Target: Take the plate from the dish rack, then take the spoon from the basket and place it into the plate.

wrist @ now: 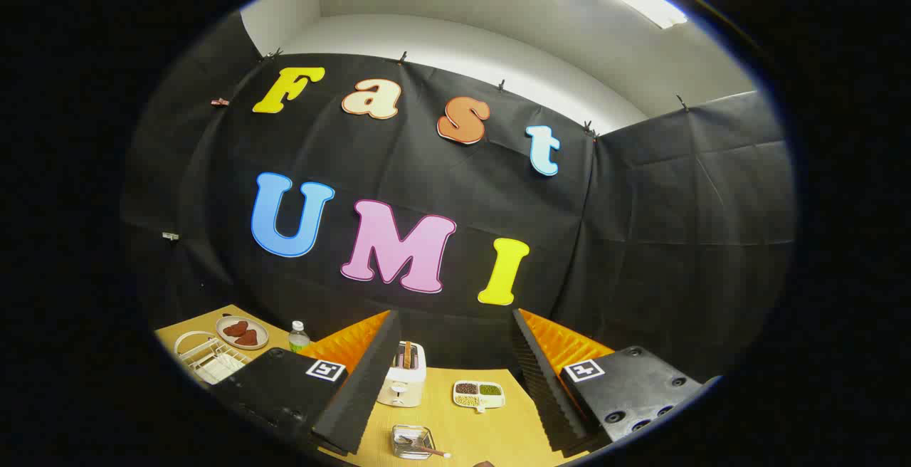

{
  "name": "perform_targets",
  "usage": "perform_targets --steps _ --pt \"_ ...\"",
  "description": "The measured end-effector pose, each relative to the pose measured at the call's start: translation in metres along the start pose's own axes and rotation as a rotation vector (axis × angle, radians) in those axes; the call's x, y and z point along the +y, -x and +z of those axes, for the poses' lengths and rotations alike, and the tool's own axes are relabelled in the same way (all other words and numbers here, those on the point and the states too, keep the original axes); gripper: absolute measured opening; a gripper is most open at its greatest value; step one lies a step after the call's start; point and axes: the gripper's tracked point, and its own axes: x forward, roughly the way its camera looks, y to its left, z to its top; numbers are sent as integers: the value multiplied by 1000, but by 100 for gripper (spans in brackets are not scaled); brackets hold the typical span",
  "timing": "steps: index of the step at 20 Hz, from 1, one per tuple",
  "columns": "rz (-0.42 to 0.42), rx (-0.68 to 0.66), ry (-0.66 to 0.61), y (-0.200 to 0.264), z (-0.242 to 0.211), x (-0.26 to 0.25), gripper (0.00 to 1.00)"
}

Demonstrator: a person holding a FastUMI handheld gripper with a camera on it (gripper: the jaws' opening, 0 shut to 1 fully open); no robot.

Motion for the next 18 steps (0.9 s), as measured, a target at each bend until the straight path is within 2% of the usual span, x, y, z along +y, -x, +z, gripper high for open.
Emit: perform_targets --steps 18 --pt "49 47 -7 5 -16 19 95"
